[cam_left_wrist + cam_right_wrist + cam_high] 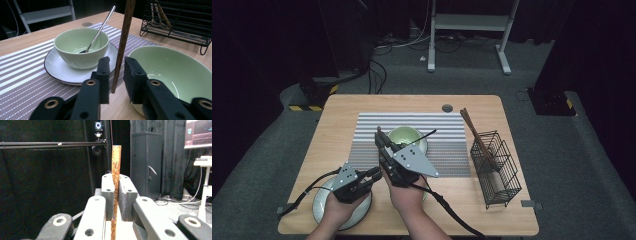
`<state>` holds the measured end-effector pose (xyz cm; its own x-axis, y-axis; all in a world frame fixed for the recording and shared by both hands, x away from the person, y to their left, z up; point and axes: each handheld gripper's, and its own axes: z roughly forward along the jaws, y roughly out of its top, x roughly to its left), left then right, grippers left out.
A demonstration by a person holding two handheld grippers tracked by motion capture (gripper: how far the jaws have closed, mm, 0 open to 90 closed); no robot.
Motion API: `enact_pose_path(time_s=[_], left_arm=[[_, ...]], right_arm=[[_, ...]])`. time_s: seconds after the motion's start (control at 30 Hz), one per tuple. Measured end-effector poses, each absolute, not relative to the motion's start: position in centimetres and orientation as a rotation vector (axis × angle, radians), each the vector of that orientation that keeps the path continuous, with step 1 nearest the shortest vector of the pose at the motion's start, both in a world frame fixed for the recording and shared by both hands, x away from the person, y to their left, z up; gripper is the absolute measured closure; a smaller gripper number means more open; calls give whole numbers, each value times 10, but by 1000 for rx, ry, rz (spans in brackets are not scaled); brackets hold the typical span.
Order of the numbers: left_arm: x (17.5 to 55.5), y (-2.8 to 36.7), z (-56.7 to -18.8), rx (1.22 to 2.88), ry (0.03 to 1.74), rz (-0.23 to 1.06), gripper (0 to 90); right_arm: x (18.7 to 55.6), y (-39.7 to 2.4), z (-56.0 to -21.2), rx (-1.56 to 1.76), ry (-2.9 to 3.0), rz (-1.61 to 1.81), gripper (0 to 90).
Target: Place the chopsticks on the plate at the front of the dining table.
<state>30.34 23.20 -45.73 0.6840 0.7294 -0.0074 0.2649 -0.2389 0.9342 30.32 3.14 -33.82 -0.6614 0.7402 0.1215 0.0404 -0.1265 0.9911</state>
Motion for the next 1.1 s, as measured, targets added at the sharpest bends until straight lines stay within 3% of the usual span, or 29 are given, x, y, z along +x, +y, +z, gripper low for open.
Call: enact_pose_path(time_s=[0.43,1.1], left_arm=[[302,228,-459,1829,749,578,837],[301,228,-459,1842,741,575,851]], right_arm=[[305,31,-340,880,1656,1850,836],[320,17,-343,943,1641,1790,792]])
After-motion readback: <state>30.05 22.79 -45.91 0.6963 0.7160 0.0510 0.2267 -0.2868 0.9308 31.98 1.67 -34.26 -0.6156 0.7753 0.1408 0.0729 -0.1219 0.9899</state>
